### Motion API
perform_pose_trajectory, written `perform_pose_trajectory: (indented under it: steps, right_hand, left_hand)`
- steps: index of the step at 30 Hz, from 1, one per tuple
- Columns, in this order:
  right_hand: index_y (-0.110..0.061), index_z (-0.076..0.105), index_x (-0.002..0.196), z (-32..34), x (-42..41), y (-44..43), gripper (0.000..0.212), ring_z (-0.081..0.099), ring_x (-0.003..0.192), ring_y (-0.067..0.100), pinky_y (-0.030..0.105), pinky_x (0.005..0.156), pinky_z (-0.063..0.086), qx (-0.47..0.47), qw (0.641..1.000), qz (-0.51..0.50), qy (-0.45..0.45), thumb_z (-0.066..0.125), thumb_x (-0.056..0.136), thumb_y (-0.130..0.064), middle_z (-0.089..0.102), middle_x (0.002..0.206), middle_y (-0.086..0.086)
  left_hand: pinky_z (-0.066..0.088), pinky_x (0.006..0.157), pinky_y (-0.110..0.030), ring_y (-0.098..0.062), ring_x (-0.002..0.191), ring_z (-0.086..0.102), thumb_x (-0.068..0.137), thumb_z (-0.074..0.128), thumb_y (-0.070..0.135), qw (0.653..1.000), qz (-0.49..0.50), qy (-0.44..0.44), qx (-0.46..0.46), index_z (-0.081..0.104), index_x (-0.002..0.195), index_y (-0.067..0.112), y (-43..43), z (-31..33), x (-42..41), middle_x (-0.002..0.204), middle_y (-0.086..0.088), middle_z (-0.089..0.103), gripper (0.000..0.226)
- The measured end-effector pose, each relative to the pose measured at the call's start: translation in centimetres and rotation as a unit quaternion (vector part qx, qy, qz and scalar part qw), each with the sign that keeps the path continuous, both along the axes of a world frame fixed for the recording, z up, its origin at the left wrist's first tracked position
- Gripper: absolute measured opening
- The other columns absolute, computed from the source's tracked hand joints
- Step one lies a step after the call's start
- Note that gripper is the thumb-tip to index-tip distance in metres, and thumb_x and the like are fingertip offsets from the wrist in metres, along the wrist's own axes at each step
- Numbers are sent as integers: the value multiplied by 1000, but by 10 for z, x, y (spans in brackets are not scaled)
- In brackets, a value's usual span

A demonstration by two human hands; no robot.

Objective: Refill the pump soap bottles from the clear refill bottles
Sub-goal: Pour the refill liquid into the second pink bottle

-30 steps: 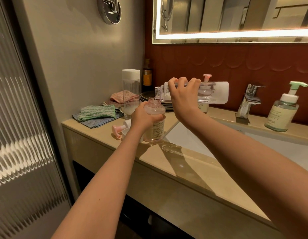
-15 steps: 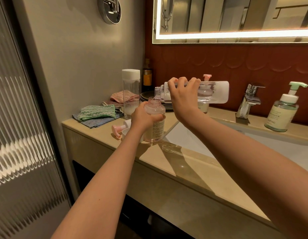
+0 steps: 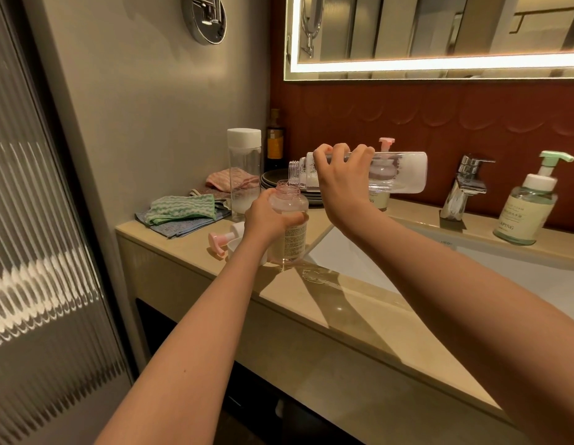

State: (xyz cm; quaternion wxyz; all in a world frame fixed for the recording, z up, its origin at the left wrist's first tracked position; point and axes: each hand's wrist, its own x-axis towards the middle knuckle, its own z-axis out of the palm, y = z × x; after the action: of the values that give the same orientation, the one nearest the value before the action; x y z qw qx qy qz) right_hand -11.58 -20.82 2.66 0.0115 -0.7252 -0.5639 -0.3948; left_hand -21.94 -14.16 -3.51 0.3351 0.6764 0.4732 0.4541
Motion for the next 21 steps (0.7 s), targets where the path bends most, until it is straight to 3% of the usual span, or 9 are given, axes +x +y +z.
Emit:
perform_pose_trajectory:
  steps: [11, 21]
  right_hand:
    - [-2, 22, 136, 1, 4, -2, 62, 44, 110, 33, 45, 97, 34, -2, 1000, 10, -19, 56, 87, -18, 40, 126, 18]
    - [-5, 30, 133, 2, 16, 13, 54, 48, 110, 36, 47, 97, 31, 9, 997, 47, 65, 56, 86, -8, 48, 123, 17]
  left_hand:
    - [45, 97, -40, -24, 120, 50, 66, 82, 34, 1000, -3, 18, 3, 43, 135, 15, 2, 2, -2, 130, -4, 54, 82]
    - [43, 97, -40, -24, 122, 47, 68, 79, 40, 999, -27, 46, -8, 37, 137, 17, -1, 7, -4, 134, -3, 50, 84]
